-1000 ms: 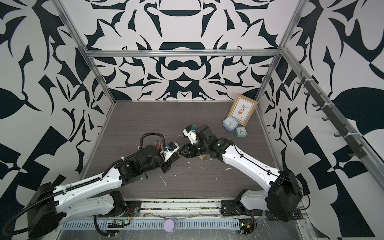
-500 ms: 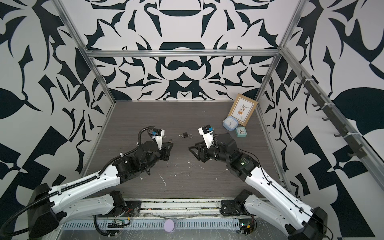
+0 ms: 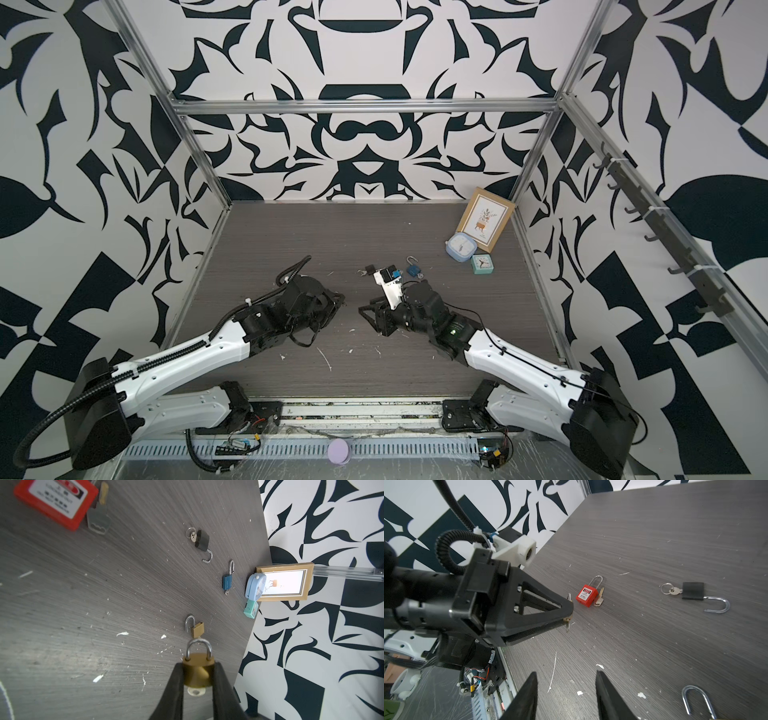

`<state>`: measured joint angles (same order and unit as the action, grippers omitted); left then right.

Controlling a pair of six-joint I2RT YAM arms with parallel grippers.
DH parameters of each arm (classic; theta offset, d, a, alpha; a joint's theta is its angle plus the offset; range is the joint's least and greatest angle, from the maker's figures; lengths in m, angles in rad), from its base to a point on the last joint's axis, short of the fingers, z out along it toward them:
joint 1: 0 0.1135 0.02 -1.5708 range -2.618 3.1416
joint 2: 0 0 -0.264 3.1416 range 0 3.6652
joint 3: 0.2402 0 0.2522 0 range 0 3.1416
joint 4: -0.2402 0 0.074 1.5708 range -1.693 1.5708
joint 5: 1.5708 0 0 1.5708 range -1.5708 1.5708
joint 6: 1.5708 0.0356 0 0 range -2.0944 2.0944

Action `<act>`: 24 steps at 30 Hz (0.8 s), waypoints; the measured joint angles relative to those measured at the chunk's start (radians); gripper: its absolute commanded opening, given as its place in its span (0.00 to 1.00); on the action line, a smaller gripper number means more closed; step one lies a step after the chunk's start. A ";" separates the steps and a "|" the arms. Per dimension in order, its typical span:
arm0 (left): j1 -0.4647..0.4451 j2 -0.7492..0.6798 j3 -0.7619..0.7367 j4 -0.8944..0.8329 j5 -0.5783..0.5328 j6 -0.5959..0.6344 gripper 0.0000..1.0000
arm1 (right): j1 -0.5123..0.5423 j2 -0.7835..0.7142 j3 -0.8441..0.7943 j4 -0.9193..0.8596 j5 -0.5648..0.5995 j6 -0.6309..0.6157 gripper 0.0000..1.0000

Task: Lock with the key

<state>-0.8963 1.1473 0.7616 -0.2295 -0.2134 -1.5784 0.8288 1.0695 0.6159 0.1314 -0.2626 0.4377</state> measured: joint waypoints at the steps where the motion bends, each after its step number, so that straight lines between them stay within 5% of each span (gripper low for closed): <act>1: 0.001 0.005 0.000 -0.003 0.011 -0.018 0.00 | 0.007 0.024 0.000 0.011 0.003 0.005 0.45; 24: 0.055 0.032 0.000 -0.026 0.101 -0.086 0.00 | 0.018 0.270 0.066 0.139 -0.012 0.086 0.27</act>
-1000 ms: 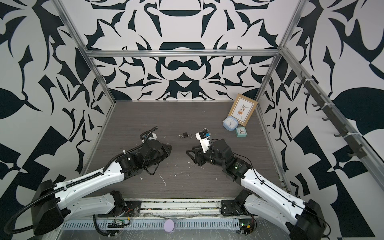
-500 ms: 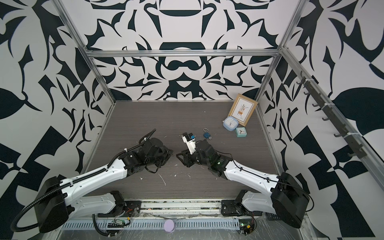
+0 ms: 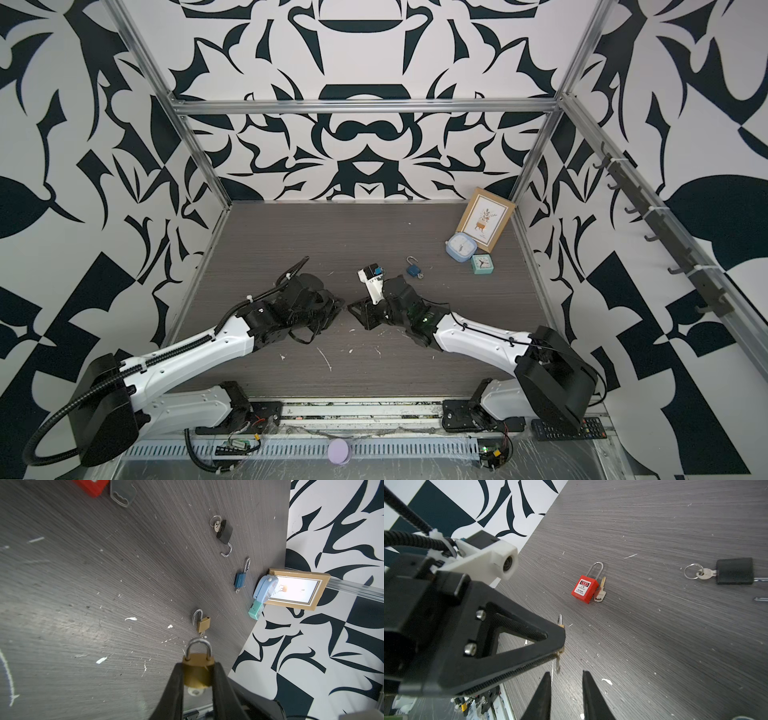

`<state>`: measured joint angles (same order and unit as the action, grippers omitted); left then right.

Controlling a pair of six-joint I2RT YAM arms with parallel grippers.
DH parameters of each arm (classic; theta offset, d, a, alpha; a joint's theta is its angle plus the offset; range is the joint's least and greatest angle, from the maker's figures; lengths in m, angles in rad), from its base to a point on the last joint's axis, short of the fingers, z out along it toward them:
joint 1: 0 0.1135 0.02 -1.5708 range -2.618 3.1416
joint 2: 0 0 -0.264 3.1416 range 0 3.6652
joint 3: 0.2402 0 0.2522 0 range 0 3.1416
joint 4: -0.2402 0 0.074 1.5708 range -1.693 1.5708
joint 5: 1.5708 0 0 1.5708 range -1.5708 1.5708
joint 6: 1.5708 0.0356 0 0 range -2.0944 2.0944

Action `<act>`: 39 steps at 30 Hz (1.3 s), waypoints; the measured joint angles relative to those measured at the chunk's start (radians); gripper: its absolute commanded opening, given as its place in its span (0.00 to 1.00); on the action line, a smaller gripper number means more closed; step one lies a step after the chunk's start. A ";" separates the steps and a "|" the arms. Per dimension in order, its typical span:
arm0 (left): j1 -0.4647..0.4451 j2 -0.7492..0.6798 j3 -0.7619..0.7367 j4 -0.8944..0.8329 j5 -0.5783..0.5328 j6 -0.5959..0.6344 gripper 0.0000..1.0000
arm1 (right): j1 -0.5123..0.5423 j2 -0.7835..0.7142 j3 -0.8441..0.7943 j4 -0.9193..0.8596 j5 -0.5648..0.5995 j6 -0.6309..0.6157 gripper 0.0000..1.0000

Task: Lock with the key

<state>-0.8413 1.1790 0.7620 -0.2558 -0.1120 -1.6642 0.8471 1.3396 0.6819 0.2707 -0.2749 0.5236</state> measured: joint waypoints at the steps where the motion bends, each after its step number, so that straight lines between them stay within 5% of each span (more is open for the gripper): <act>1: 0.001 0.000 0.000 0.000 0.000 0.000 0.00 | 0.000 0.003 0.000 0.005 -0.004 0.002 0.27; 39: 0.011 0.000 0.000 0.000 0.002 0.012 0.00 | 0.015 0.097 0.022 0.067 -0.066 0.050 0.12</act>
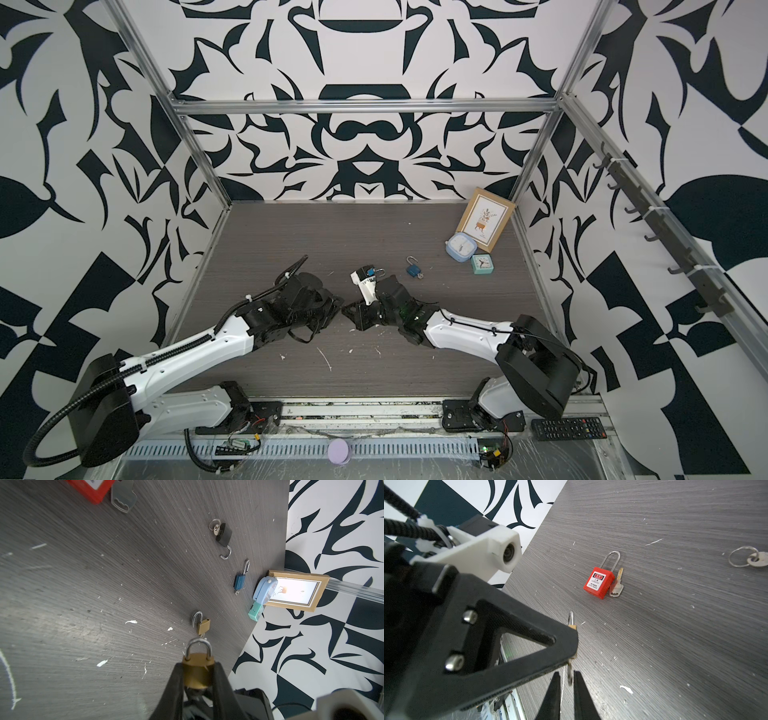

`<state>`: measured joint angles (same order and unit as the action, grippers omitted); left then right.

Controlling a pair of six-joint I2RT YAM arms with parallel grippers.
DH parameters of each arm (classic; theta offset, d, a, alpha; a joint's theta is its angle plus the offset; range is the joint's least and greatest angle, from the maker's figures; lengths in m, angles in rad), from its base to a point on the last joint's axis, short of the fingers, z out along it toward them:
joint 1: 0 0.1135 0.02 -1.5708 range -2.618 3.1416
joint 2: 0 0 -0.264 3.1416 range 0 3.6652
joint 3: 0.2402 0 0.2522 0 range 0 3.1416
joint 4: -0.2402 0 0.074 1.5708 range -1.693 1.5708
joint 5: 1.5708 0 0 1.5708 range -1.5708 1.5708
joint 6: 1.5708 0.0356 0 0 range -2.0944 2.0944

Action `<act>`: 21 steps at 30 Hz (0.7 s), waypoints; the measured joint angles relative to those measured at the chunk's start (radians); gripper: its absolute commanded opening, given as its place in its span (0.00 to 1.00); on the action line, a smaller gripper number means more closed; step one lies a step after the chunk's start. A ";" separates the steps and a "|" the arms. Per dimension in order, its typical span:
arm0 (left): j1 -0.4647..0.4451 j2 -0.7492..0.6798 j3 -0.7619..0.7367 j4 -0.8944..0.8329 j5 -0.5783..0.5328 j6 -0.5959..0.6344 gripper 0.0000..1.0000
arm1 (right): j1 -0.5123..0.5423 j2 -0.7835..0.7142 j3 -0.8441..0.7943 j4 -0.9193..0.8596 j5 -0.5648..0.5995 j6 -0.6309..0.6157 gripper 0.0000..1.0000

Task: Lock with the key

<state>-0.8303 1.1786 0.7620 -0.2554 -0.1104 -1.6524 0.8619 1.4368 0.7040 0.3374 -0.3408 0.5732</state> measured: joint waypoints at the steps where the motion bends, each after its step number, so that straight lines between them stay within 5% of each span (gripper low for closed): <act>1: 0.000 0.000 0.000 0.000 0.000 0.000 0.00 | 0.000 0.000 0.000 0.000 0.000 0.000 0.10; 8: 0.001 0.000 0.000 -0.002 -0.001 0.003 0.00 | 0.000 0.006 0.000 0.004 0.000 0.003 0.00; 21: 0.006 0.001 0.000 0.003 -0.005 0.049 0.00 | 0.000 0.007 0.000 0.007 0.000 0.009 0.00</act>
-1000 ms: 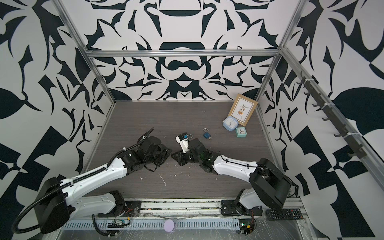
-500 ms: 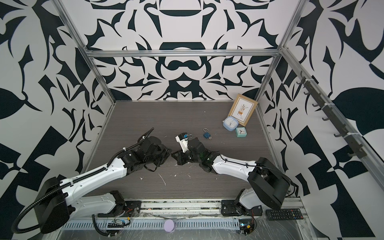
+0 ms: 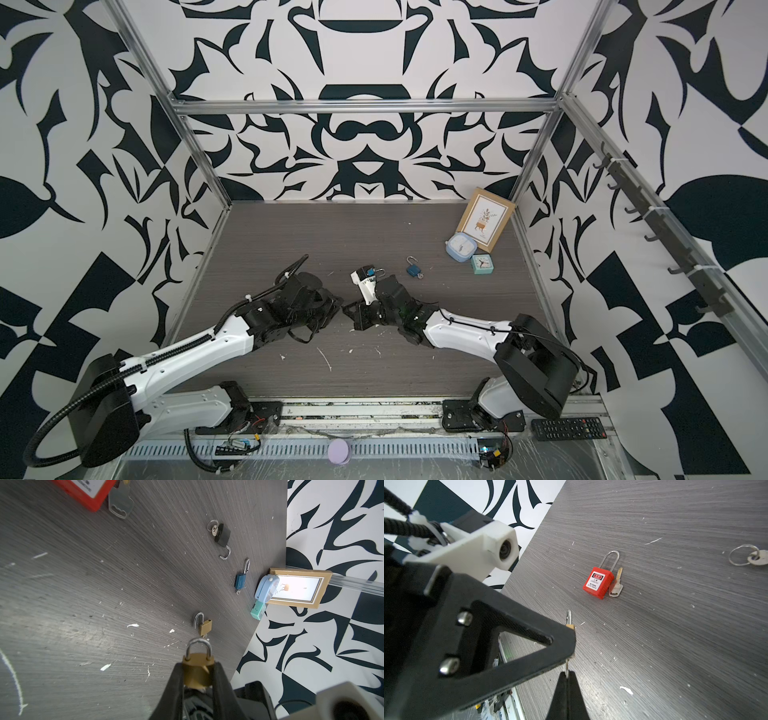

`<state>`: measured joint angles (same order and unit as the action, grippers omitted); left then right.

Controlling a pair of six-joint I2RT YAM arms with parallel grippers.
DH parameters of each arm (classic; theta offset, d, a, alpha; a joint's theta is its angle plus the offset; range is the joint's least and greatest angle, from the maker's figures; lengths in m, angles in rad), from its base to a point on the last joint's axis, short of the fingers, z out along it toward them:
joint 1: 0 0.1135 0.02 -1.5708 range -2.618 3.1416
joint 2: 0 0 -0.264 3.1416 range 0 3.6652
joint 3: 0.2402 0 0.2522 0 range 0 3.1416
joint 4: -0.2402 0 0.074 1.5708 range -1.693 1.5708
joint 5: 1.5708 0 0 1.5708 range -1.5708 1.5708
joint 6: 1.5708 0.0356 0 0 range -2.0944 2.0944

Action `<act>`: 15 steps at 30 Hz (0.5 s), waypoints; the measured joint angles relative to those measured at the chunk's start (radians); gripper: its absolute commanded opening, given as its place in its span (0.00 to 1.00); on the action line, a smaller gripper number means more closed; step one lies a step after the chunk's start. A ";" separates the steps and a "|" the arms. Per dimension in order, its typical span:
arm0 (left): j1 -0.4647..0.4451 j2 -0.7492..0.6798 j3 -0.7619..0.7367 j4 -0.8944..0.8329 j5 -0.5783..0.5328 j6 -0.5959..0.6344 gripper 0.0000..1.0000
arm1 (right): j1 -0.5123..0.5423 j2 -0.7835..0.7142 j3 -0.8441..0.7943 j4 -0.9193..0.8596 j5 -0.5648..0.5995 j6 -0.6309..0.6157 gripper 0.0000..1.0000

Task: Lock with the key

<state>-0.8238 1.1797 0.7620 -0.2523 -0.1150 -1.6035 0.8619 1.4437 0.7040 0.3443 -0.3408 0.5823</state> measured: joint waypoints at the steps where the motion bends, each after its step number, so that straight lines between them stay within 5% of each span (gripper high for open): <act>1: 0.001 0.000 0.000 0.001 0.000 0.002 0.00 | 0.000 0.000 0.000 0.001 0.000 0.002 0.00; 15: 0.172 0.021 0.040 0.019 -0.109 0.090 0.00 | 0.004 -0.159 -0.145 -0.040 0.013 0.029 0.00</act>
<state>-0.6518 1.2007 0.8017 -0.2333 -0.2245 -1.5135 0.8658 1.2850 0.5587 0.3038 -0.3275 0.6113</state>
